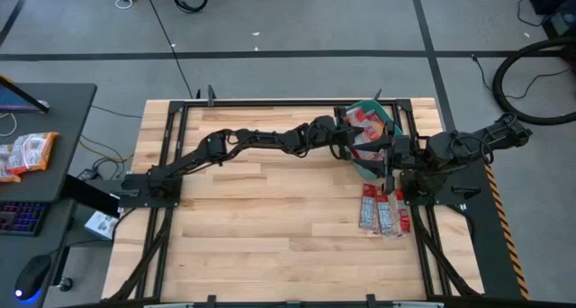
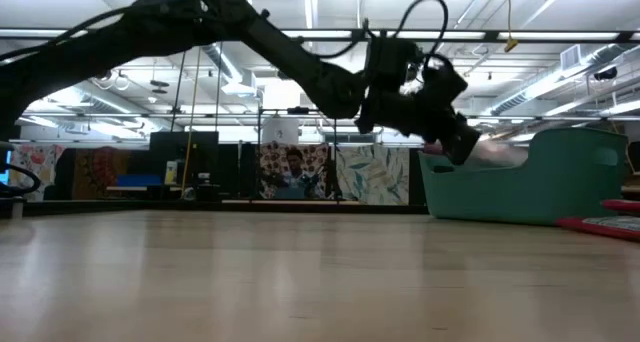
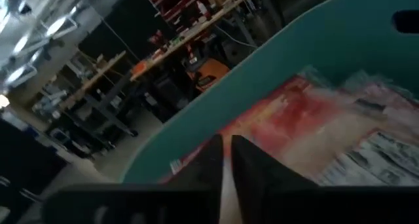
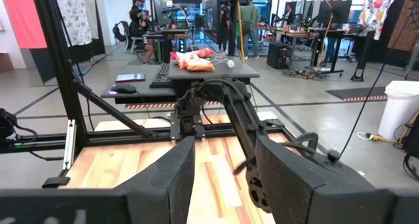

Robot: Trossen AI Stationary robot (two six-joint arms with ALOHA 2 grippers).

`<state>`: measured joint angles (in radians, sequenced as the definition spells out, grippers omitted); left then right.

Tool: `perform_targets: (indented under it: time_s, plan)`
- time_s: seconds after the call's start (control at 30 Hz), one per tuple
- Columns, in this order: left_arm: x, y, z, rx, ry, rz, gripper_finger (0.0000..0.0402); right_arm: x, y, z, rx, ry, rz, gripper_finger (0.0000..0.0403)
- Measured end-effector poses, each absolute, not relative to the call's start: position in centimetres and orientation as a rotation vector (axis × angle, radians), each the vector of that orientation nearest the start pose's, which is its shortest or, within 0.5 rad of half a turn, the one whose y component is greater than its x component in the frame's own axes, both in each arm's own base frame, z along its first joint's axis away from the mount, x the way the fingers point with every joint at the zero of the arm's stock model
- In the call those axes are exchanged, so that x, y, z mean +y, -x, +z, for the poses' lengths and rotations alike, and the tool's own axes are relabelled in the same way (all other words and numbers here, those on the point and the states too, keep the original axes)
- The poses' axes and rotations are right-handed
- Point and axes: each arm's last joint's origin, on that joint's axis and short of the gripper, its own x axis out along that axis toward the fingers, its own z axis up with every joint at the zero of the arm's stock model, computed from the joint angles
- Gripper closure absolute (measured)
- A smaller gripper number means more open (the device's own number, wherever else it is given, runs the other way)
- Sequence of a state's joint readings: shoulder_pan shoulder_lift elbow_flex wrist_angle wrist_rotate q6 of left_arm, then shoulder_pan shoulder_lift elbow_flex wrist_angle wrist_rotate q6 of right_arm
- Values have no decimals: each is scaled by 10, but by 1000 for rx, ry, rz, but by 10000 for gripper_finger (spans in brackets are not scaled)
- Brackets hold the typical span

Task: Sort popcorn bags into baskets
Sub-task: Put the red popcorn bag into the green bin

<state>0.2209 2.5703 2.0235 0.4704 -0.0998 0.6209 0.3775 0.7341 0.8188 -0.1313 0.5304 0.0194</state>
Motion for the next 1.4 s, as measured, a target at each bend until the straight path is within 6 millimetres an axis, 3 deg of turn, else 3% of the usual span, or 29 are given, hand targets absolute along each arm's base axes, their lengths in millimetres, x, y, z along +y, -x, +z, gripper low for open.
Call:
perform_targets:
  time_s: [0.23, 0.37, 0.47, 0.57, 0.73, 0.9, 1.1, 1.4]
  plan:
    - [122, -564, 161, 218, -506, 271, 271, 44, -150, 355, 58, -15, -148, 235]
    - [99, -558, 196, 311, -524, 264, 244, 44, -149, 347, 128, -37, -136, 235]
    - [84, -551, 220, 374, -578, 269, 254, 45, -149, 344, 162, -54, -84, 235]
    - [76, -546, 227, 419, -586, 200, 279, 46, -149, 344, 162, -85, -59, 235]
    - [67, -533, 209, 676, -564, 58, 321, 47, -148, 343, 175, -90, -57, 235]
    - [45, -517, 194, 912, -552, -57, 365, 46, -147, 337, 232, -88, -90, 235]
    - [23, -493, 224, 1017, -515, -102, 396, 44, -146, 334, 254, -82, -147, 235]
    - [-4, -431, 271, 1318, -268, -122, 373, 42, -147, 333, 256, -63, -159, 235]
